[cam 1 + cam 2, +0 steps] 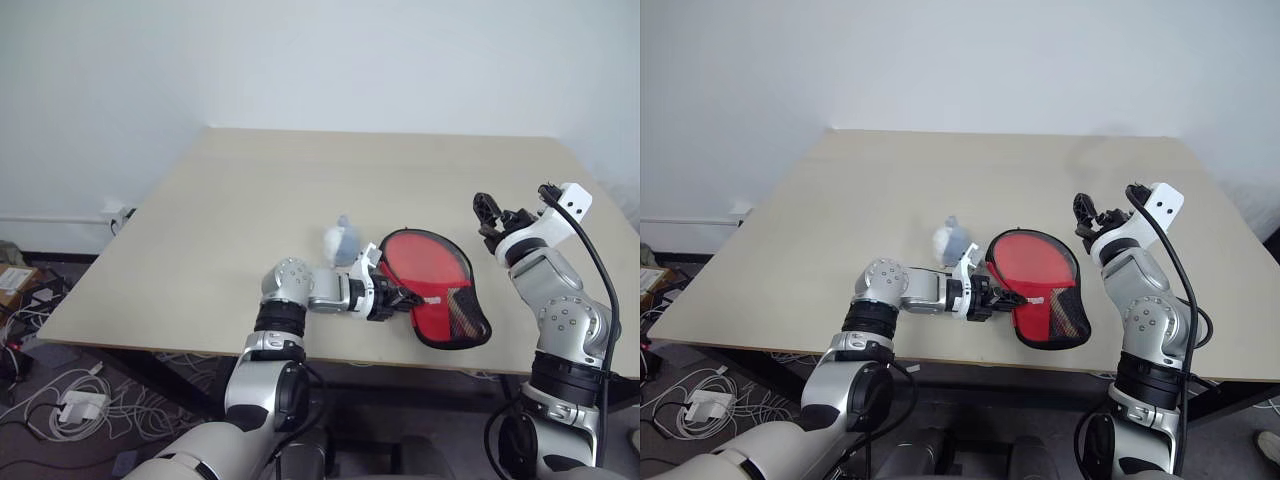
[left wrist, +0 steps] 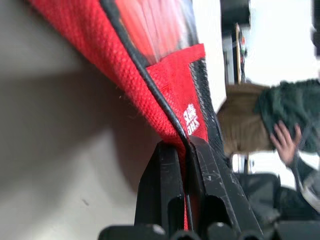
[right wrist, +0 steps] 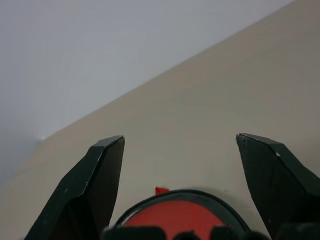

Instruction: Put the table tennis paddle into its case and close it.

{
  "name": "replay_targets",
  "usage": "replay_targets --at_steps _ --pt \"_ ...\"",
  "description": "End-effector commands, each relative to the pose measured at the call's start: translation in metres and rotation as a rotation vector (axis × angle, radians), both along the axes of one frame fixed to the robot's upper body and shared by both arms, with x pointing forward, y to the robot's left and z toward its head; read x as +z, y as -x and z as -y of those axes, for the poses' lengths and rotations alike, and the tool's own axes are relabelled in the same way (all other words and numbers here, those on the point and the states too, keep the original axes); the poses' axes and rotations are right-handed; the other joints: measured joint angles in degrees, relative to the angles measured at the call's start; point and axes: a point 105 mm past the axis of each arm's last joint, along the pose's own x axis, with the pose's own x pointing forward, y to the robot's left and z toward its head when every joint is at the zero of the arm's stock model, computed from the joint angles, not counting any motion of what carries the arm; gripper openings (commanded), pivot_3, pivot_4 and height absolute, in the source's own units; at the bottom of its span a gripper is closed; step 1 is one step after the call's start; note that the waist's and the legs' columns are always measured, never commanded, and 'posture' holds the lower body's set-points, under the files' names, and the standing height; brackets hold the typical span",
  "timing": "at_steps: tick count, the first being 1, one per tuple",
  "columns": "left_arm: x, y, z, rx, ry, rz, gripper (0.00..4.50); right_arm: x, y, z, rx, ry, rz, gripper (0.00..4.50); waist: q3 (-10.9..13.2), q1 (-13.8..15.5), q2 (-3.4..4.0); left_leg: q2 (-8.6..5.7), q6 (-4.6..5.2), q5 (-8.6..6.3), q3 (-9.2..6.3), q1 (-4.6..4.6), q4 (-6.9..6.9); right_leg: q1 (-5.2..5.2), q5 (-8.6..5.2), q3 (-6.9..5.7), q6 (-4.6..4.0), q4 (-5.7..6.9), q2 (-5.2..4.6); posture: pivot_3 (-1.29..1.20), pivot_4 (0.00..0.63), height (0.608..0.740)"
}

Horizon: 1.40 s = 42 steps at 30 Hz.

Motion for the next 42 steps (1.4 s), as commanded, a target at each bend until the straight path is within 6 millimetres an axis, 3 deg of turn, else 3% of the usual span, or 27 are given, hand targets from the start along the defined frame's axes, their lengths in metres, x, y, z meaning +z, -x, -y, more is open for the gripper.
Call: replay_targets --at_steps 1,12,24,27,31,37,42 --pt "0.010 0.028 0.012 -0.151 0.053 0.021 0.03 0.021 0.001 0.000 -0.012 0.023 0.076 3.88 -0.01 0.00 0.01 0.00 0.00 0.00 0.01 0.01 0.00 0.01 0.00 0.00 0.00 0.00 0.00 0.00 0.000 0.740" --pt "0.005 0.068 -0.016 -0.357 0.054 0.004 0.03 0.017 0.001 -0.004 0.005 0.039 0.060 3.88 -0.01 0.06 0.03 0.05 0.00 -0.01 -0.33 0.01 0.00 -0.04 0.13 0.06 -0.26 -0.01 -0.06 0.00 0.000 0.740" --pt "0.010 0.063 -0.005 -0.258 -0.004 0.140 0.03 0.012 0.000 -0.006 0.016 0.083 0.033 3.88 -0.01 0.13 0.03 -0.02 0.00 0.00 -0.38 0.00 -0.01 -0.03 0.11 0.06 -0.25 -0.03 -0.10 0.00 0.000 0.740" --pt "0.010 0.061 -0.009 -0.235 -0.012 0.156 0.72 0.011 0.000 -0.006 0.020 0.093 0.024 3.88 -0.01 0.11 0.03 -0.03 0.00 0.00 -0.35 0.00 -0.01 -0.04 0.11 0.06 -0.26 -0.03 -0.08 0.00 0.000 0.740" --pt "0.004 0.062 -0.015 -0.240 -0.005 0.090 2.12 0.007 0.000 -0.010 0.043 0.103 0.004 3.88 -0.01 0.12 0.03 -0.03 0.00 0.00 -0.34 0.00 -0.01 -0.05 0.11 0.06 -0.26 -0.03 -0.07 0.00 0.000 0.740" --pt "0.007 0.058 -0.033 -0.250 -0.017 0.088 2.12 0.001 0.002 -0.016 0.101 0.140 -0.033 3.88 0.00 0.11 0.03 -0.03 0.00 0.00 -0.34 0.00 -0.01 -0.08 0.11 0.06 -0.26 -0.03 -0.08 0.00 0.000 0.740" --pt "0.027 0.059 -0.069 -0.270 -0.039 0.241 2.12 -0.007 0.011 -0.028 0.249 0.190 -0.077 3.88 0.00 0.01 0.04 -0.02 -0.01 -0.01 -0.34 0.00 -0.09 -0.11 0.11 0.07 -0.30 -0.06 -0.07 0.00 0.000 0.740"
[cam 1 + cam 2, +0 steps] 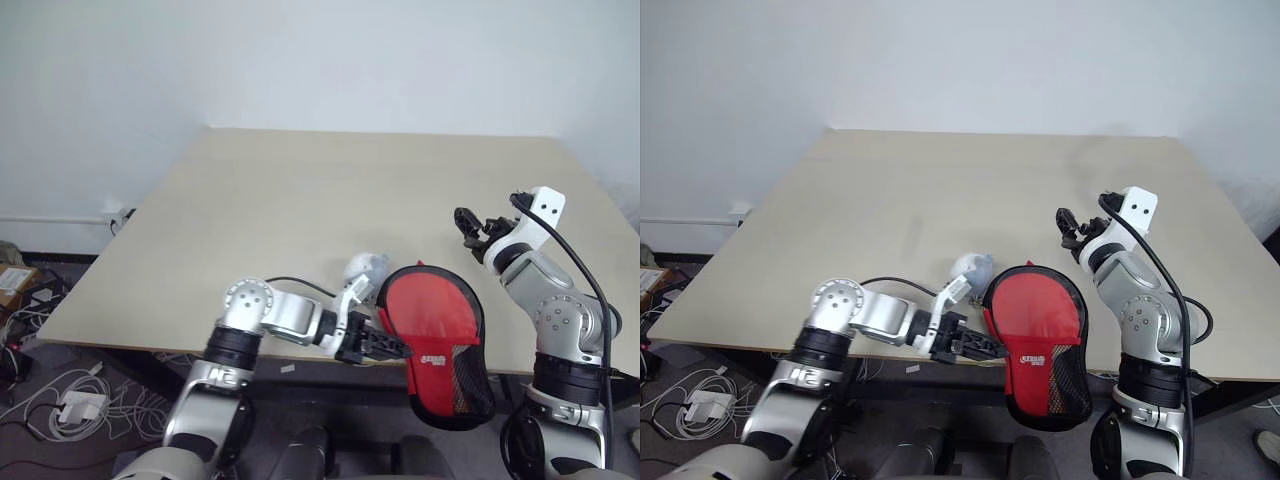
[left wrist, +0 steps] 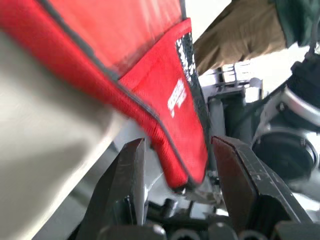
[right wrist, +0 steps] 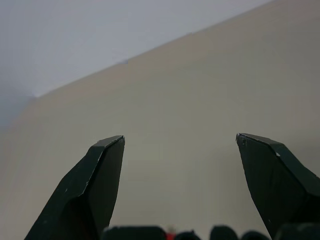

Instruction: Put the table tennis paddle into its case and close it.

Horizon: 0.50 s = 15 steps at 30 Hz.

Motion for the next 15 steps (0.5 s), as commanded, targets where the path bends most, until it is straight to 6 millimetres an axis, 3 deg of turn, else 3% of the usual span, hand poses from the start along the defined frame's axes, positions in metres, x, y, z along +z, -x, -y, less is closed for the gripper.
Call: replay_targets --at_steps 1,6,11,15 --pt "0.031 0.004 -0.013 -0.053 0.062 0.158 2.12 0.011 0.012 -0.014 0.147 0.029 0.024 3.88 0.00 0.01 0.02 0.01 0.00 0.00 0.00 0.00 -0.02 0.00 -0.01 0.00 -0.02 -0.02 -0.01 0.00 0.000 0.740" --pt "0.066 -0.010 -0.038 -0.014 0.145 0.380 2.12 -0.004 0.032 -0.016 0.309 0.101 -0.085 3.88 0.02 0.16 0.04 0.08 0.00 -0.01 0.04 -0.01 -0.10 -0.01 -0.08 0.01 -0.14 -0.09 -0.11 0.00 0.000 0.740" --pt "0.089 -0.070 -0.064 0.143 0.082 0.654 2.12 -0.023 0.045 -0.013 0.405 0.226 -0.184 3.88 0.04 0.17 0.00 0.08 -0.02 -0.02 0.51 -0.03 -0.22 -0.08 -0.17 0.00 -0.03 -0.18 -0.18 0.00 0.000 0.740" --pt "0.089 -0.095 -0.072 0.144 0.006 0.788 2.12 -0.030 0.051 -0.030 0.505 0.223 -0.210 3.88 0.04 0.03 0.00 0.18 0.00 -0.03 0.59 -0.04 -0.35 -0.08 -0.15 0.06 -0.02 -0.43 -0.22 0.00 0.000 0.740"
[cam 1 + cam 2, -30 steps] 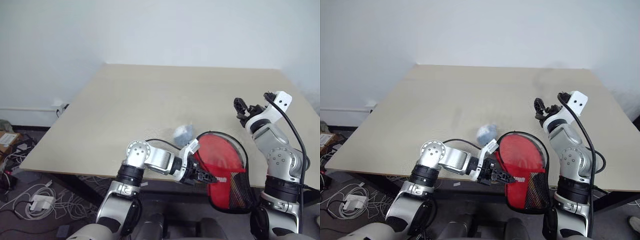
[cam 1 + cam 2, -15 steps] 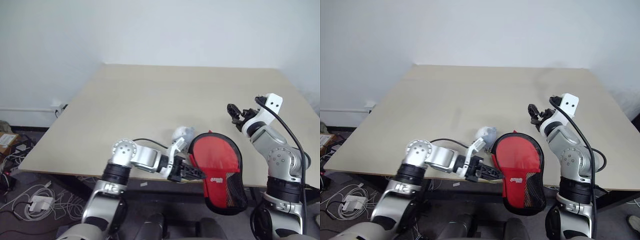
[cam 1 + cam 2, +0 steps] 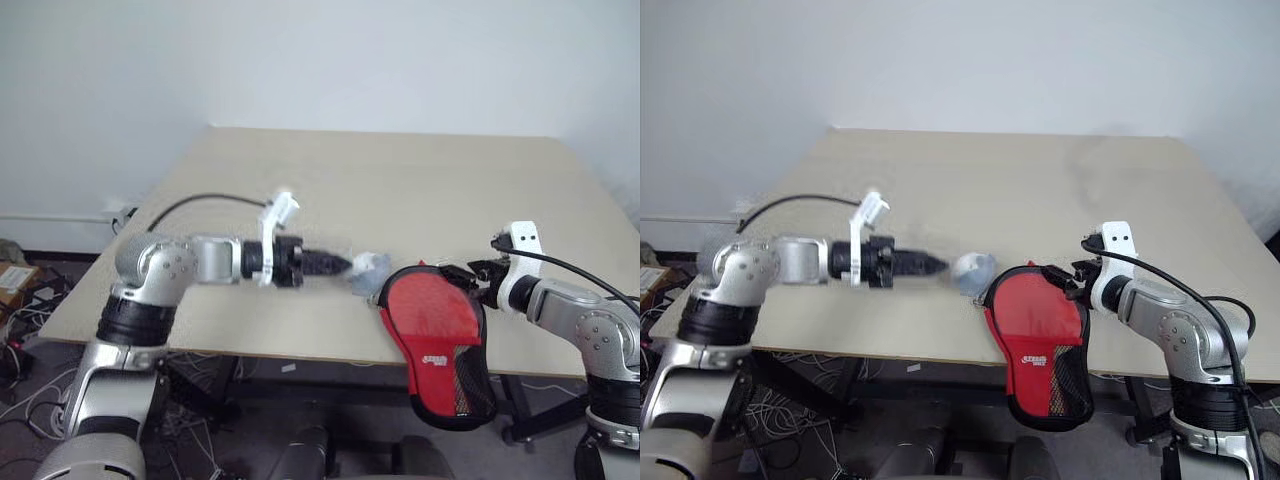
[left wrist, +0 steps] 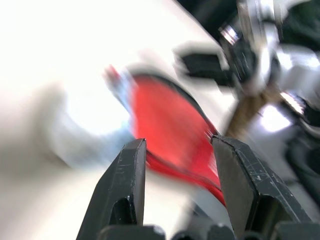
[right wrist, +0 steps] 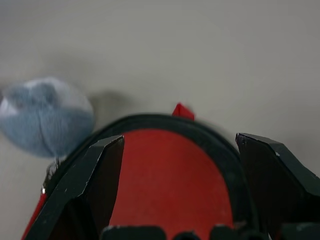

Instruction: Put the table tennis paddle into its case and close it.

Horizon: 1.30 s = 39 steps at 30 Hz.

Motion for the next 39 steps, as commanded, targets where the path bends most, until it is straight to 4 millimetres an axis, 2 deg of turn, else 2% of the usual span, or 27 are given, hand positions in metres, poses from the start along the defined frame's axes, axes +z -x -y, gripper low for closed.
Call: replay_targets --at_steps 1,5,7,10,15,26,31,34,37,39 --pt "0.001 -0.018 -0.003 -0.007 -0.077 0.133 2.12 0.007 0.004 -0.019 0.102 0.009 0.030 3.88 0.00 -0.03 0.00 -0.03 0.00 0.00 0.05 0.00 -0.05 0.01 0.01 0.00 0.00 -0.12 0.03 0.00 0.000 0.740" --pt "-0.010 -0.028 0.002 -0.044 -0.096 0.120 2.12 -0.010 0.002 -0.024 0.117 0.044 -0.005 3.88 0.04 0.18 -0.12 -0.07 0.02 0.00 -0.01 -0.08 -0.22 0.02 0.12 -0.04 0.12 -0.45 0.14 0.00 0.000 0.740" --pt "-0.022 -0.034 0.003 -0.047 -0.143 0.121 2.12 -0.014 0.004 -0.028 0.152 0.070 -0.003 3.88 0.08 0.23 -0.18 -0.10 0.04 -0.01 -0.07 -0.13 -0.23 0.02 0.12 -0.10 0.16 -0.48 0.14 0.00 0.000 0.740" --pt "-0.034 -0.039 0.007 -0.064 -0.172 0.137 2.15 -0.018 0.005 -0.033 0.179 0.089 0.002 3.34 0.09 0.11 -0.20 -0.13 0.07 -0.01 -0.06 -0.13 -0.21 0.05 0.12 -0.10 0.21 -0.48 0.14 0.00 0.000 0.740" --pt "-0.034 -0.034 0.021 -0.145 -0.122 0.158 2.15 -0.024 0.006 -0.037 0.193 0.105 -0.004 1.55 0.13 0.06 -0.27 -0.06 0.07 0.00 -0.12 -0.12 -0.08 0.10 0.19 -0.13 0.31 -0.44 0.23 0.00 0.000 0.740" --pt "-0.072 -0.043 0.048 -0.164 -0.189 0.117 2.15 -0.035 0.007 -0.036 0.196 0.161 -0.014 1.55 0.11 0.16 -0.35 -0.09 0.13 0.04 -0.19 -0.12 0.08 0.23 0.28 -0.18 0.41 -0.44 0.23 0.00 0.000 0.740" --pt "-0.083 -0.049 0.059 -0.147 -0.225 0.140 2.15 -0.037 0.006 -0.037 0.191 0.176 -0.010 1.55 0.08 0.12 -0.41 -0.11 0.15 0.04 -0.23 -0.11 0.19 0.32 0.32 -0.22 0.50 -0.44 0.23 0.00 0.000 0.740" --pt "-0.082 -0.047 0.065 -0.161 -0.185 0.115 2.15 -0.039 0.005 -0.035 0.178 0.182 -0.014 1.55 0.08 0.13 -0.41 -0.11 0.15 0.04 -0.23 -0.09 0.21 0.35 0.33 -0.22 0.52 -0.44 0.23 0.00 0.000 0.740" --pt "-0.083 -0.047 0.065 -0.164 -0.170 0.096 1.57 -0.039 0.005 -0.035 0.174 0.179 -0.016 1.51 0.07 0.16 -0.43 -0.13 0.15 0.05 -0.29 -0.08 0.26 0.41 0.33 -0.28 0.53 -0.44 0.23 0.00 0.000 0.740" --pt "-0.081 -0.046 0.065 -0.180 -0.156 0.092 0.93 -0.039 0.005 -0.036 0.174 0.178 -0.019 1.51 0.07 0.15 -0.43 -0.14 0.15 0.04 -0.33 -0.08 0.30 0.45 0.33 -0.30 0.53 -0.44 0.23 0.00 0.000 0.740"
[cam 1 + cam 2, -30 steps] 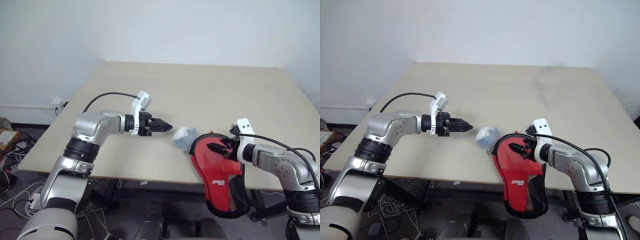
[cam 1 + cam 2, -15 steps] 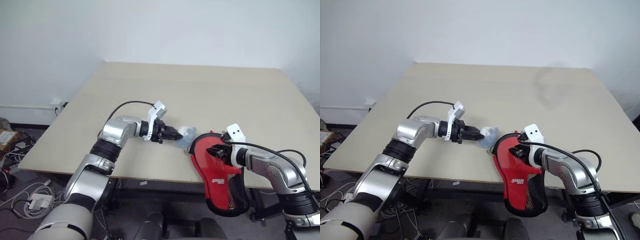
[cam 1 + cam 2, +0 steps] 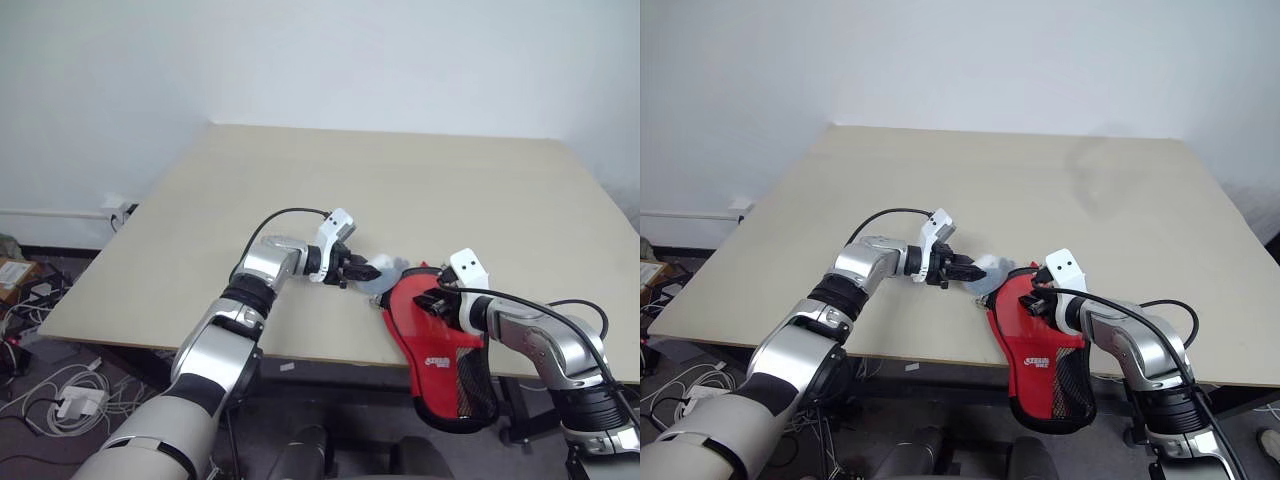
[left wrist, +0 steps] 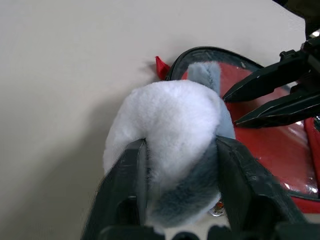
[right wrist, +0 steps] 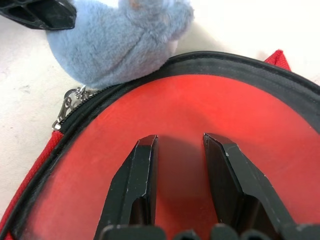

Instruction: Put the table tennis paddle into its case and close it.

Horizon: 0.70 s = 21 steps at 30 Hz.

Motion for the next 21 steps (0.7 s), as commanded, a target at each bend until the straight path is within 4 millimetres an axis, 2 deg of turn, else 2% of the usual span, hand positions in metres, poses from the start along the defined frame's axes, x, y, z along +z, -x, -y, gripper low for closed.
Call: replay_targets --at_steps 1,3,9,16,21 --pt "0.007 0.002 0.004 -0.044 0.018 -0.004 0.60 0.003 -0.002 0.001 -0.005 -0.007 0.006 1.51 0.00 -0.01 -0.01 0.00 0.00 0.00 -0.01 0.00 0.00 0.01 0.00 -0.01 0.00 0.00 0.00 0.00 0.000 0.740" --pt "0.008 0.005 0.004 -0.081 0.008 0.001 0.01 0.001 0.000 0.001 0.002 0.004 -0.007 1.51 0.00 -0.03 -0.01 0.00 0.00 0.00 -0.05 0.00 0.02 0.03 0.00 -0.03 0.00 0.00 0.00 0.00 0.000 0.740" --pt "0.010 0.010 0.007 -0.166 -0.037 0.025 0.01 -0.012 0.003 0.005 -0.001 0.064 -0.063 1.51 -0.03 -0.04 -0.04 -0.01 0.00 0.00 -0.10 0.01 0.02 0.05 0.00 -0.07 0.00 0.00 0.01 0.00 0.000 0.740" --pt "0.034 -0.022 0.009 -0.028 -0.065 0.144 0.01 -0.026 0.013 0.004 0.022 0.134 -0.112 1.51 -0.06 -0.02 -0.10 -0.03 -0.01 -0.01 -0.60 0.10 0.15 0.30 -0.01 -0.40 0.02 -0.03 -0.01 0.00 0.000 0.740" --pt "0.061 -0.049 0.002 0.138 -0.066 0.237 0.01 -0.037 0.025 0.006 0.017 0.158 -0.169 1.51 -0.05 -0.04 -0.12 -0.05 -0.02 -0.02 -0.71 0.10 0.18 0.44 -0.07 -0.64 0.12 -0.07 -0.08 0.00 0.000 0.740"
